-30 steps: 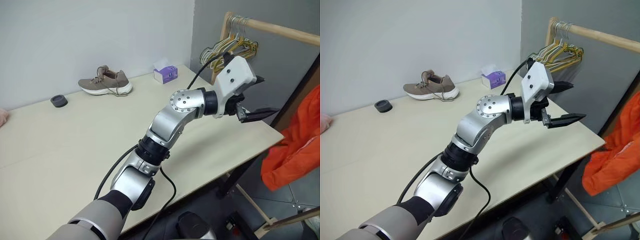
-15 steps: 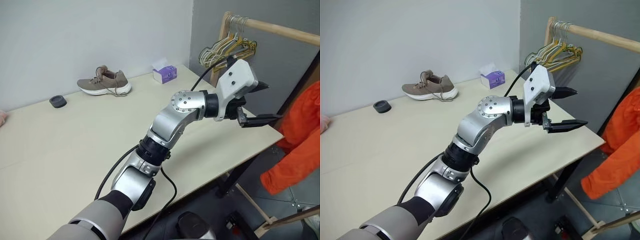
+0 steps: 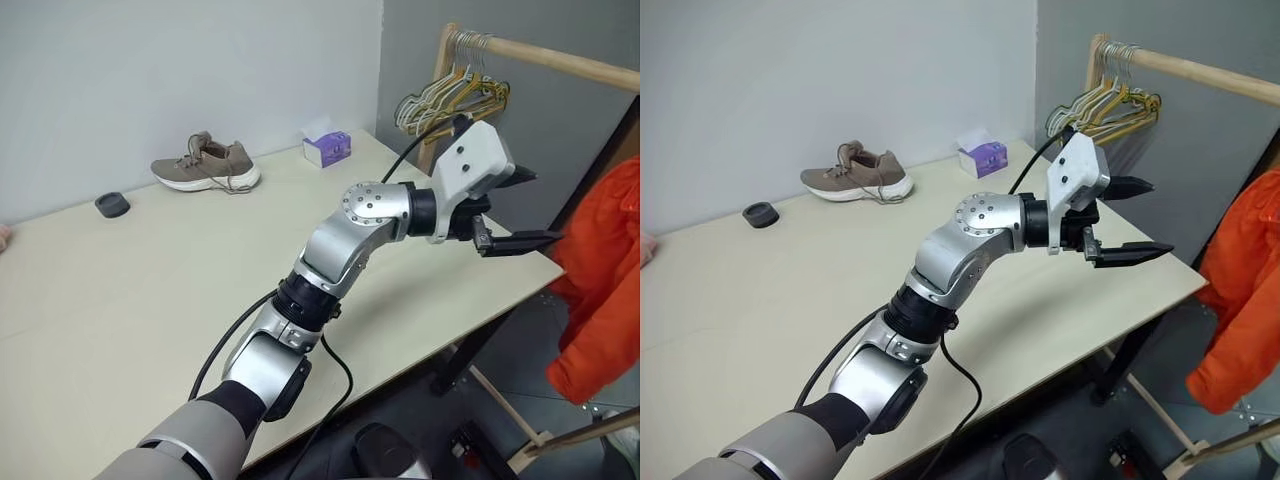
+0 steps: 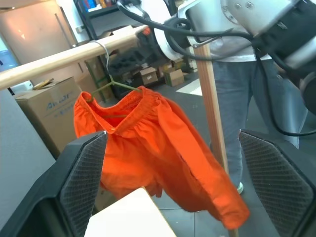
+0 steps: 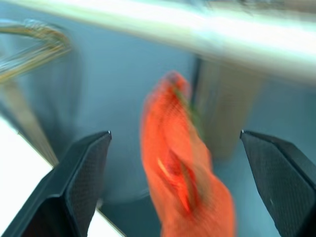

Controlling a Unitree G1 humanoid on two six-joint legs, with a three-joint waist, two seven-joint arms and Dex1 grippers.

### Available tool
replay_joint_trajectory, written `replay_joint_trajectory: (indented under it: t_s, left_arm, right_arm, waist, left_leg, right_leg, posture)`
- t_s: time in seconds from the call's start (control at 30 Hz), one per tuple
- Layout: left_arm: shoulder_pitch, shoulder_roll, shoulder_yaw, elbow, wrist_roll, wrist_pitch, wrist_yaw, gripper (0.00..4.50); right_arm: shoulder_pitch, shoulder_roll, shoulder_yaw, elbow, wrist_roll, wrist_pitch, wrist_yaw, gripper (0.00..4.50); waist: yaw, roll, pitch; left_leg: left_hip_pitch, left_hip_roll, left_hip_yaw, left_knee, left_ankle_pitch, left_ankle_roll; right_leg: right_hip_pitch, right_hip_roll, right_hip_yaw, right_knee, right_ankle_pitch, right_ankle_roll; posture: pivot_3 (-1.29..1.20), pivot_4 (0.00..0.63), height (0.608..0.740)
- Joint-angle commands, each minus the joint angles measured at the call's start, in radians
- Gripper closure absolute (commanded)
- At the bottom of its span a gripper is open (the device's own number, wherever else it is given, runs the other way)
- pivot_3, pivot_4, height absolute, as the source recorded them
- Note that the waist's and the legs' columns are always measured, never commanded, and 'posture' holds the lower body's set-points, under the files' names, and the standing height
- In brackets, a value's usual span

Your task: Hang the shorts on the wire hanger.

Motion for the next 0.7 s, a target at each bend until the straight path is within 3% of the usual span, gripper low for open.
replay_joint_trajectory:
  t_s: [0.03,0.2,0.3,0.4,0.57,0.7]
  left_arm:
    - [0.026,0.034,0.048,-0.015,0.022,-0.025,0.052,0.0]
    - [0.133,0.151,0.094,-0.048,0.102,-0.036,0.172,0.0]
    - [0.259,0.236,0.196,-0.087,0.165,-0.001,0.345,0.0]
    - [0.411,0.3,0.307,-0.173,0.227,0.054,0.51,0.0]
    - [0.689,0.351,0.479,-0.339,0.302,0.121,0.704,0.0]
    - [0.827,0.318,0.575,-0.397,0.274,0.136,0.771,0.0]
  right_arm:
    - [0.077,0.092,0.082,-0.245,0.069,-0.103,0.075,0.05]
    - [0.189,0.295,0.197,-0.42,0.11,-0.259,0.109,0.05]
    - [0.267,0.425,0.345,-0.453,0.06,-0.427,0.119,0.05]
    - [0.328,0.524,0.462,-0.41,0.001,-0.573,0.122,0.05]
    - [0.367,0.649,0.57,-0.249,-0.012,-0.72,0.176,0.05]
    - [0.337,0.727,0.595,-0.105,-0.028,-0.797,0.187,0.05]
  waist:
    - [-0.002,-0.001,0.0]
    - [0.002,-0.001,0.0]
    - [0.005,-0.001,-0.001]
    - [0.016,-0.009,0.0]
    - [0.081,-0.021,-0.002]
    - [0.158,-0.025,-0.002]
  left_leg:
    - [0.0,0.0,-0.001,0.0,0.0,0.0]
    - [-0.001,0.002,-0.001,0.0,0.0,0.0]
    - [0.0,0.003,-0.001,0.001,0.0,0.0]
    - [-0.002,0.005,-0.002,0.001,0.0,-0.001]
    - [-0.005,0.005,-0.003,0.002,0.0,-0.003]
    - [-0.005,0.007,-0.003,0.003,-0.002,-0.006]
  right_leg:
    - [0.0,0.0,0.0,0.0,0.0,0.0]
    - [0.0,0.001,-0.001,0.001,0.0,0.002]
    - [-0.001,0.003,0.0,0.004,0.0,0.002]
    - [-0.003,0.004,-0.001,0.006,0.0,0.002]
    - [-0.007,0.003,-0.002,0.007,0.001,0.003]
    - [-0.008,0.002,-0.003,0.007,0.001,0.003]
  posture:
    - [-0.46,0.0,0.74]
    - [-0.42,0.0,0.74]
    - [-0.39,0.0,0.74]
    - [-0.35,0.0,0.74]
    - [-0.27,0.0,0.74]
    - [-0.21,0.0,0.74]
